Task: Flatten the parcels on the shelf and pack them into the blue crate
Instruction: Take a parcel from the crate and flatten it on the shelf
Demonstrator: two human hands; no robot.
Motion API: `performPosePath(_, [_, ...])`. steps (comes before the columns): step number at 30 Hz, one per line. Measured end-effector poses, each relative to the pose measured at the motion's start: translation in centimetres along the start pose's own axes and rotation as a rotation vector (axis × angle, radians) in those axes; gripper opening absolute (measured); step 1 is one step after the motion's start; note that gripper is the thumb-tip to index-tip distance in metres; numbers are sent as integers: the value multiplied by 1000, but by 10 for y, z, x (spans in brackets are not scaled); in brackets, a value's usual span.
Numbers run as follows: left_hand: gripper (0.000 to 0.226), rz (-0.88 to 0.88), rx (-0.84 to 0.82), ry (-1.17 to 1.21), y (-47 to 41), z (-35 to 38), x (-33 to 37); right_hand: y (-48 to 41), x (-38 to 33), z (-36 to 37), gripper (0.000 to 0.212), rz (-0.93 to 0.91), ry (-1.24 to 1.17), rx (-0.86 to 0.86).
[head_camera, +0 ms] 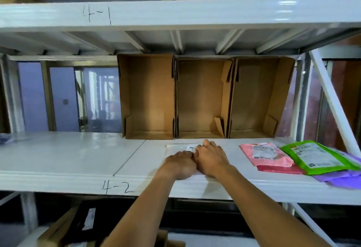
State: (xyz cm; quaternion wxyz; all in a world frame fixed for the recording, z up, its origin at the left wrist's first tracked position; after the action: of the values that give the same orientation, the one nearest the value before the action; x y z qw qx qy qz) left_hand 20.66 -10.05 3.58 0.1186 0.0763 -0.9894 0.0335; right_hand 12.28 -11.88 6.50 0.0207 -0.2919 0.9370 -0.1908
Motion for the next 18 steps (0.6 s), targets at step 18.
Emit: performPosePath(18, [62, -71, -42, -166, -23, 11, -14, -14, 3, 46, 63, -135, -114, -392])
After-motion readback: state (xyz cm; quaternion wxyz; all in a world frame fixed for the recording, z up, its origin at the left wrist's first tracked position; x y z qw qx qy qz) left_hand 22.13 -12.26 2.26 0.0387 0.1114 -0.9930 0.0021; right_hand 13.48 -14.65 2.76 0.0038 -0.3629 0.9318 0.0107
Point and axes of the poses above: each hand's wrist, its own y-axis away from the middle knuckle, its own z-axis out of the palm, x = y × z, the point moved 9 cm from there along -y, towards the middle knuckle, and after that the axes turned 9 degrees about -z, right-handed, at the moved point
